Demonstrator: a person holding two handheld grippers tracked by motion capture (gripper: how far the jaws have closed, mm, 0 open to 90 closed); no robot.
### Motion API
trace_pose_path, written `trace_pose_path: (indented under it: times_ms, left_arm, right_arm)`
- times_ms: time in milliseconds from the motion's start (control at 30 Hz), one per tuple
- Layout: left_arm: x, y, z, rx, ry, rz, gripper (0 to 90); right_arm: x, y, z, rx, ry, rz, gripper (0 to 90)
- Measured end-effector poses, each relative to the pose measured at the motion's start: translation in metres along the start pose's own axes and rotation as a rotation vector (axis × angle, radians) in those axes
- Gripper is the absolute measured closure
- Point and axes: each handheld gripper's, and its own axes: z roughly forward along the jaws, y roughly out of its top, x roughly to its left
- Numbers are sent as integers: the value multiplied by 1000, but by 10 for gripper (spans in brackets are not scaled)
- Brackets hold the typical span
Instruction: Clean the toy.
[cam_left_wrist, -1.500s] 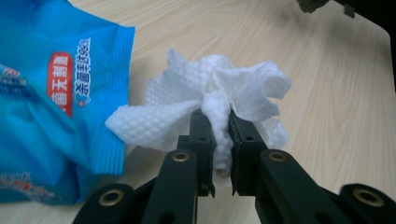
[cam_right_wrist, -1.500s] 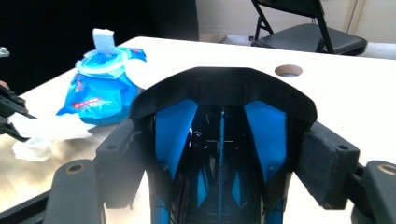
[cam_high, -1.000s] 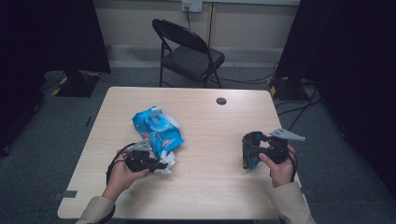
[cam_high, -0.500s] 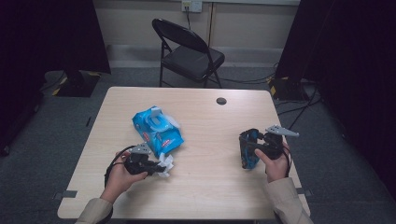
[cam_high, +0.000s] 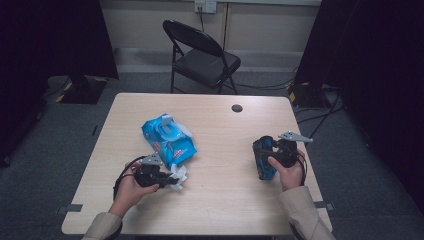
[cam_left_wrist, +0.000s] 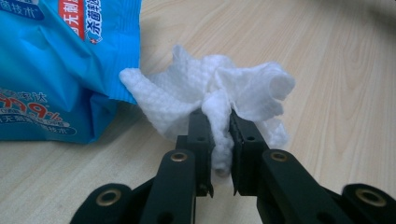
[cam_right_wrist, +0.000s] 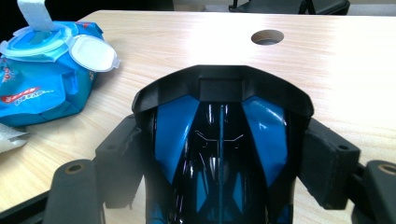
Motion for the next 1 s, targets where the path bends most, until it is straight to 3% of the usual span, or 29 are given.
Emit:
trace_pose_path:
  times_ms: [233,1000]
  left_arm:
    - [1,-1,0,-7,10,2,796]
    - [3,-2,0,-7,20,5,793]
  right_arm:
    - [2,1,6,21,-7,-18,254]
    - [-2,2,31,67,-23,-15,253]
